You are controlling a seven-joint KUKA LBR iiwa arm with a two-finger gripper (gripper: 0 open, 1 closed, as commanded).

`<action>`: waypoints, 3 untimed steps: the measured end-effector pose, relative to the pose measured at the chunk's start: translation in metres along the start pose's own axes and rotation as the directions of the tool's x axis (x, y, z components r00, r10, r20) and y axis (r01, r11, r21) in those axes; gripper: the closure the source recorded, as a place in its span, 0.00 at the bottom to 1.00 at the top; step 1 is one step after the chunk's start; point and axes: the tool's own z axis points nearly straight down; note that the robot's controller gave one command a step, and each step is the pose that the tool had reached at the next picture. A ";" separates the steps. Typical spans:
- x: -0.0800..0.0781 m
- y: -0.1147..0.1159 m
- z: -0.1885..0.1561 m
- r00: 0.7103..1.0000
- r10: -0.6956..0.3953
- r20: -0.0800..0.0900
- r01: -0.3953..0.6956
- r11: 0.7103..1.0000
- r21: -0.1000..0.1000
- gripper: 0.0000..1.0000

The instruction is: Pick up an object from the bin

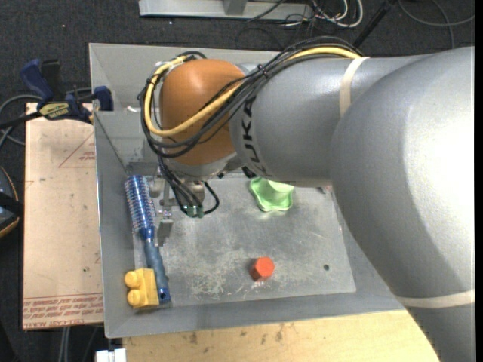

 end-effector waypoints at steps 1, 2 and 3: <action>-0.025 0.012 0.038 0.932 -0.361 0.034 0.361 0.932 -0.001 0.00; -0.029 0.016 0.028 0.684 -0.729 0.012 0.729 0.685 0.006 0.00; -0.041 0.014 0.026 0.384 -0.923 0.007 0.923 0.384 0.008 0.00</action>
Offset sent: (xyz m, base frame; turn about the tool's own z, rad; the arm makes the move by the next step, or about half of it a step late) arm 0.0290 0.0140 -0.0787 -0.4978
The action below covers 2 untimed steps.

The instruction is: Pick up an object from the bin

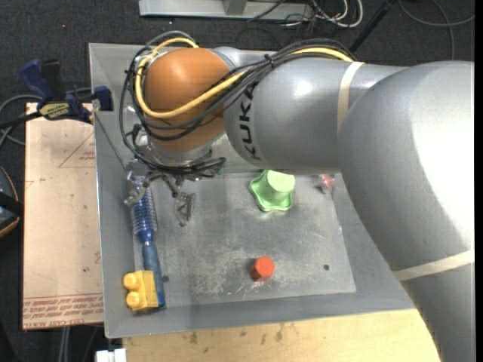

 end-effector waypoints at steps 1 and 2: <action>0.000 0.004 0.037 0.957 -0.289 0.001 0.289 0.957 0.000 0.00; -0.003 -0.003 0.046 0.930 -0.368 -0.001 0.368 0.930 -0.002 0.00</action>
Offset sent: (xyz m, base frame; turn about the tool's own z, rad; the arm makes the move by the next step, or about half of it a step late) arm -0.0054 0.0009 -0.0522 -0.3127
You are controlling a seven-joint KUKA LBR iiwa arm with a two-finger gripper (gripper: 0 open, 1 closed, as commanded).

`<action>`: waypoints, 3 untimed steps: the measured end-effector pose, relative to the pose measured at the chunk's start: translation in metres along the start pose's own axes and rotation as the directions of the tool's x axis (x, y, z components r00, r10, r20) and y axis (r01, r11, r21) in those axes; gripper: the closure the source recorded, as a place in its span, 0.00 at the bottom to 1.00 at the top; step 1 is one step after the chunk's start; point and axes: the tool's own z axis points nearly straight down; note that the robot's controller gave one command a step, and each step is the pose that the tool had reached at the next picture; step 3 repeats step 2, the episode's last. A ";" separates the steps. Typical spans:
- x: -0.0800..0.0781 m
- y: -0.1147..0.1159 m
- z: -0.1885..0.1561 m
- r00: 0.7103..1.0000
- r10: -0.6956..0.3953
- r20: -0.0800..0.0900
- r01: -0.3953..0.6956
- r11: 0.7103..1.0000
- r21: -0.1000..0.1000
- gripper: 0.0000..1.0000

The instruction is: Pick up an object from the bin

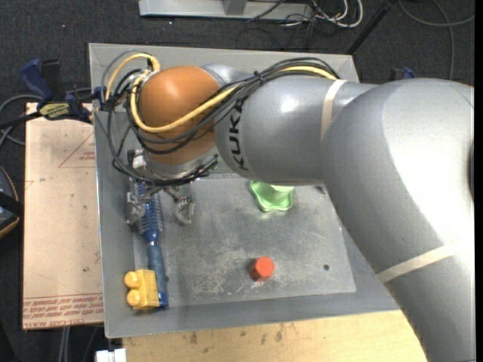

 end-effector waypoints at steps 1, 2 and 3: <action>0.001 -0.003 -0.002 1.000 0.001 0.002 -0.001 1.000 0.009 1.00; 0.000 -0.004 -0.080 1.000 0.006 0.002 -0.006 1.000 0.007 1.00; 0.000 -0.004 -0.080 1.000 0.006 0.002 -0.006 1.000 0.007 1.00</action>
Offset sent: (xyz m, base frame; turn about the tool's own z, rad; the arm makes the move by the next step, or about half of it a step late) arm 0.0000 0.0000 0.0000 0.0000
